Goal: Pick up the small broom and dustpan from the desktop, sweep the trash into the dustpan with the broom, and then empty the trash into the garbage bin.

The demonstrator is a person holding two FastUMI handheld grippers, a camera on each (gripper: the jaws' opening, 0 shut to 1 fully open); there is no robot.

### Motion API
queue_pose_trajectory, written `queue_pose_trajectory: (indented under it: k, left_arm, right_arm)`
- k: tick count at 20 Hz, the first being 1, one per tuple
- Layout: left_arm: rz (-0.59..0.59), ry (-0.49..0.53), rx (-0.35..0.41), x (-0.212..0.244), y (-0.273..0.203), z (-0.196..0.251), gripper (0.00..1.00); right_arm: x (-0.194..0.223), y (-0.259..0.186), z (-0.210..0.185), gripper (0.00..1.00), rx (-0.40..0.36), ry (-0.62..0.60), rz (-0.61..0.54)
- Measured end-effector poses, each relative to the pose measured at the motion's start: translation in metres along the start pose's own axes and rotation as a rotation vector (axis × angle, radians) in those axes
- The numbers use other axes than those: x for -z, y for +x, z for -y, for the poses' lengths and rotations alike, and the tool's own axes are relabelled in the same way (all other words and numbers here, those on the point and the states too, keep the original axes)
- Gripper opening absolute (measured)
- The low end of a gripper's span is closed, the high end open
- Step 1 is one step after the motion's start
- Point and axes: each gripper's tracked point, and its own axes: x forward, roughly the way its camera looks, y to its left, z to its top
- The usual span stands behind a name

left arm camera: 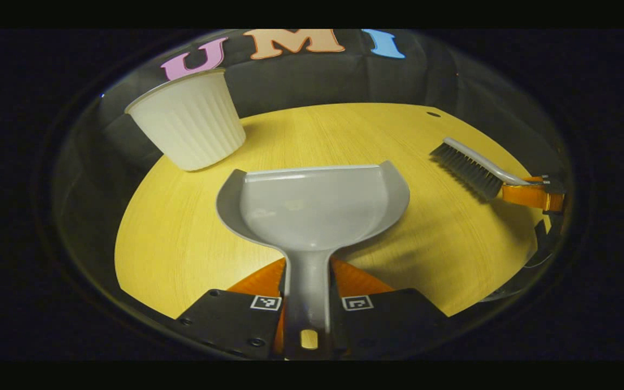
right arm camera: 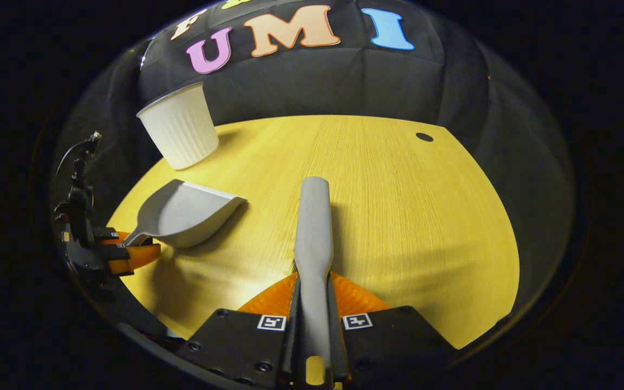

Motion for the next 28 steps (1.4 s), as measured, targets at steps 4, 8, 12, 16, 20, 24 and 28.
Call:
queue_pose_trajectory:
  k: [4, 8, 12, 16, 20, 24, 28]
  left_arm:
    - [-0.003, -0.030, 0.006, 0.001, -0.001, -0.001, 0.28]
    - [0.033, 0.015, 0.003, -0.002, -0.006, 0.001, 0.37]
    - [0.153, 0.036, -0.028, -0.025, -0.031, 0.004, 0.76]
    - [0.433, 0.038, -0.150, -0.092, -0.088, -0.006, 0.95]
    - [0.667, -0.008, -0.239, -0.161, -0.180, -0.008, 0.94]
    - [0.872, -0.059, -0.213, -0.219, -0.256, -0.007, 0.93]
    - [1.028, -0.021, -0.182, -0.254, -0.295, -0.009, 0.93]
  right_arm:
    - [0.001, -0.008, 0.000, 0.20, 0.034, -0.024, -0.030]
    - [0.008, -0.004, -0.003, 0.26, 0.045, -0.034, -0.050]
    - [-0.011, -0.035, -0.001, 0.58, 0.044, -0.058, 0.027]
    - [-0.074, -0.094, -0.001, 0.94, 0.007, -0.060, 0.272]
    - [-0.147, -0.171, -0.022, 0.94, -0.109, -0.037, 0.546]
    - [-0.182, -0.250, -0.020, 0.94, -0.114, -0.026, 0.736]
    - [-0.213, -0.335, -0.011, 0.94, -0.038, 0.014, 0.939]
